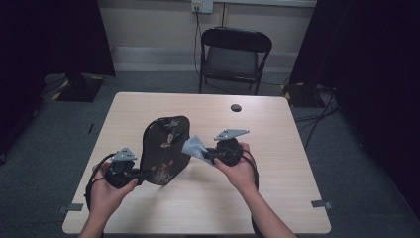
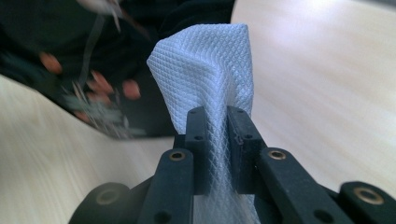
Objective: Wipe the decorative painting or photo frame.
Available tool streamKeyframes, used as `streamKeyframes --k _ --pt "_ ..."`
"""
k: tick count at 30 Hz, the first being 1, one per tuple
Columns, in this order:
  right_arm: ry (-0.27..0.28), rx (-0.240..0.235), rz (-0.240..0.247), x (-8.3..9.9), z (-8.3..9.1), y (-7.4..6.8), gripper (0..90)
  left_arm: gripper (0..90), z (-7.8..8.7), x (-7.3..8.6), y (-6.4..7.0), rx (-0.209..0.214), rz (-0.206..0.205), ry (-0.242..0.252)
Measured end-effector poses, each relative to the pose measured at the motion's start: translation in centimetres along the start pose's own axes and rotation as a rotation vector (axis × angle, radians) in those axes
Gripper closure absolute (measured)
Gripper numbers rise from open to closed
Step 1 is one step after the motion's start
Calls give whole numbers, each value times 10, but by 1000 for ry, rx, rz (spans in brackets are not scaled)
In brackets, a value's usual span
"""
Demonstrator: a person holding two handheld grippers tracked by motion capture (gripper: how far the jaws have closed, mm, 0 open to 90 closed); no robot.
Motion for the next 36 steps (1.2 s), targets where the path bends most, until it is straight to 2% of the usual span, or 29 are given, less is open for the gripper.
streamKeyframes --k 9,12,15,22,36 --pt "104 15 51 -50 32 -10 804 787 0 0 0 1 0 1" --pt "125 21 58 -63 35 -12 804 787 0 0 -1 0 -3 0" --pt "118 30 66 -72 31 -14 804 787 0 0 0 -1 -2 0" --pt "99 24 63 -68 18 -14 804 787 0 0 -1 3 -7 2" --pt "50 6 42 -38 -2 -12 804 788 0 0 0 2 -14 2"
Point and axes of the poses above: each handheld gripper's, and its own axes: z roughly backward along the jaws, x roughly out of its underside, y roughly to its right, the point moved 1 cm from there along -z, roughly forward along the jaws, and after that the axes turned 4 degrees about -y, right-handed, at the moved point
